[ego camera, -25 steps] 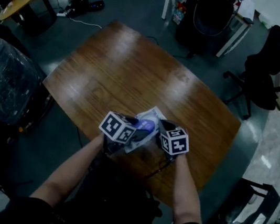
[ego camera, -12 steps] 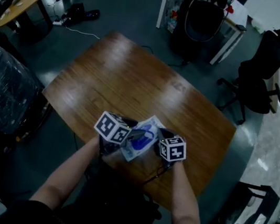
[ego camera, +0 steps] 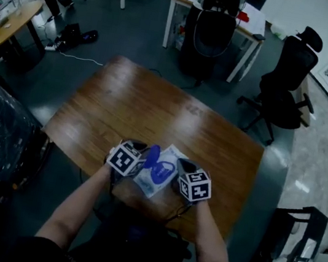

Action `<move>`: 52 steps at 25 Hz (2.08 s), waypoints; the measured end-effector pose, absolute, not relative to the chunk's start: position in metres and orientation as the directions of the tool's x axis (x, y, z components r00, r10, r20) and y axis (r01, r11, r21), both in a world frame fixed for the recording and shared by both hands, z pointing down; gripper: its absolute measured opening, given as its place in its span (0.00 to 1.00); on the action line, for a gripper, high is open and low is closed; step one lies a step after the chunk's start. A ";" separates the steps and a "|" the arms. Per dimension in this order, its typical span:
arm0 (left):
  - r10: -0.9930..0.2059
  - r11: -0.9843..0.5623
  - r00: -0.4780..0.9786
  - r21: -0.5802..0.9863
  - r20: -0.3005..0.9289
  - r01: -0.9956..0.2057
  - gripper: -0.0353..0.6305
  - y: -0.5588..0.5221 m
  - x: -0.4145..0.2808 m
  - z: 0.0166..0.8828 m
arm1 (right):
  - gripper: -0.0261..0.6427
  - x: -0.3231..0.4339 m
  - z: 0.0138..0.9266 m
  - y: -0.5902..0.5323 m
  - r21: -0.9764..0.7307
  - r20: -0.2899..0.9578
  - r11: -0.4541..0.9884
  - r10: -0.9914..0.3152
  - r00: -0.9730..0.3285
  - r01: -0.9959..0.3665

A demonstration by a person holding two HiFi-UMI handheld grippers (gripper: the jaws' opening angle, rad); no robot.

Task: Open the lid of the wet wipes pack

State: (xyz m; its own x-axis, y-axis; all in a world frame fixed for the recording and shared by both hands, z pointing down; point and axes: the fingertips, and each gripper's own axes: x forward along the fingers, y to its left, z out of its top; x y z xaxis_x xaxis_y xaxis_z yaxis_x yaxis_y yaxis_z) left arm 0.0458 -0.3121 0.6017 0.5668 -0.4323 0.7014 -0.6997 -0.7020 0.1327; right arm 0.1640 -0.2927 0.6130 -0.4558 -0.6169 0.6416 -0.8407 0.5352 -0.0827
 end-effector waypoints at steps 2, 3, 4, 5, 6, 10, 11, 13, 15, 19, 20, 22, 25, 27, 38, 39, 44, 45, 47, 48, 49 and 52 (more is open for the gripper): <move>-0.442 -0.696 0.551 0.118 0.708 -0.709 0.15 -0.315 0.041 0.605 | 0.06 0.164 0.600 -0.291 -0.093 0.614 0.521 -0.641 -0.461 -0.849; -0.451 -0.689 0.546 0.113 0.706 -0.716 0.15 -0.317 0.038 0.605 | 0.06 0.163 0.591 -0.290 -0.101 0.595 0.513 -0.656 -0.465 -0.853; -0.468 -0.682 0.542 0.106 0.698 -0.724 0.15 -0.319 0.035 0.603 | 0.06 0.163 0.581 -0.290 -0.107 0.572 0.506 -0.673 -0.469 -0.856; -0.491 -0.673 0.540 0.096 0.684 -0.734 0.15 -0.321 0.033 0.598 | 0.06 0.163 0.570 -0.289 -0.113 0.546 0.499 -0.691 -0.474 -0.859; -0.518 -0.664 0.541 0.086 0.663 -0.742 0.15 -0.324 0.031 0.591 | 0.06 0.163 0.558 -0.288 -0.118 0.517 0.494 -0.710 -0.478 -0.861; -0.582 -0.672 0.595 0.084 0.554 -0.736 0.12 -0.326 0.041 0.551 | 0.06 0.160 0.510 -0.283 -0.131 0.400 0.478 -0.776 -0.488 -0.868; -0.587 -0.683 0.613 0.082 0.529 -0.726 0.11 -0.324 0.045 0.540 | 0.06 0.159 0.498 -0.280 -0.133 0.373 0.473 -0.791 -0.486 -0.871; -0.590 -0.710 0.650 0.076 0.479 -0.700 0.09 -0.319 0.054 0.518 | 0.06 0.155 0.475 -0.275 -0.142 0.315 0.459 -0.819 -0.480 -0.877; -0.583 -0.738 0.691 0.076 0.427 -0.670 0.06 -0.312 0.064 0.497 | 0.06 0.151 0.454 -0.270 -0.160 0.256 0.444 -0.844 -0.472 -0.881; -0.551 -0.788 0.765 0.094 0.335 -0.608 0.06 -0.295 0.078 0.458 | 0.06 0.141 0.422 -0.254 -0.174 0.156 0.422 -0.880 -0.448 -0.890; -0.542 -0.798 0.778 0.096 0.317 -0.595 0.06 -0.291 0.080 0.450 | 0.06 0.139 0.415 -0.251 -0.168 0.134 0.418 -0.887 -0.441 -0.893; -0.528 -0.817 0.798 0.084 0.289 -0.571 0.06 -0.287 0.086 0.436 | 0.06 0.136 0.401 -0.246 -0.155 0.090 0.411 -0.899 -0.428 -0.898; -0.519 -0.833 0.812 0.053 0.267 -0.550 0.06 -0.276 0.090 0.421 | 0.06 0.136 0.384 -0.235 -0.138 0.053 0.395 -0.913 -0.405 -0.908; -0.521 -0.836 0.814 0.042 0.259 -0.548 0.06 -0.268 0.091 0.413 | 0.06 0.136 0.376 -0.227 -0.137 0.032 0.388 -0.918 -0.396 -0.911; -0.573 -0.813 0.792 -0.030 0.210 -0.581 0.06 -0.214 0.112 0.380 | 0.06 0.154 0.346 -0.184 -0.128 -0.026 0.412 -0.911 -0.412 -0.902; -0.576 -0.812 0.791 -0.034 0.208 -0.582 0.06 -0.210 0.114 0.378 | 0.06 0.156 0.344 -0.180 -0.131 -0.029 0.411 -0.911 -0.411 -0.902; -0.593 -0.801 0.781 -0.050 0.197 -0.596 0.06 -0.191 0.116 0.369 | 0.05 0.158 0.341 -0.164 -0.149 -0.052 0.427 -0.904 -0.424 -0.892; -0.595 -0.800 0.779 -0.052 0.196 -0.598 0.06 -0.188 0.116 0.368 | 0.05 0.159 0.341 -0.161 -0.147 -0.051 0.427 -0.904 -0.424 -0.892; -0.599 -0.797 0.777 -0.053 0.194 -0.602 0.06 -0.182 0.116 0.366 | 0.05 0.159 0.340 -0.156 -0.140 -0.045 0.426 -0.905 -0.424 -0.894; -0.601 -0.796 0.776 -0.052 0.193 -0.604 0.06 -0.180 0.116 0.365 | 0.05 0.160 0.339 -0.154 -0.138 -0.043 0.427 -0.904 -0.425 -0.894; -0.602 -0.795 0.775 -0.052 0.193 -0.605 0.06 -0.178 0.116 0.364 | 0.05 0.160 0.338 -0.152 -0.137 -0.042 0.429 -0.903 -0.428 -0.893; -0.603 -0.794 0.774 -0.057 0.193 -0.605 0.06 -0.171 0.118 0.361 | 0.05 0.160 0.339 -0.146 -0.130 -0.038 0.439 -0.898 -0.438 -0.889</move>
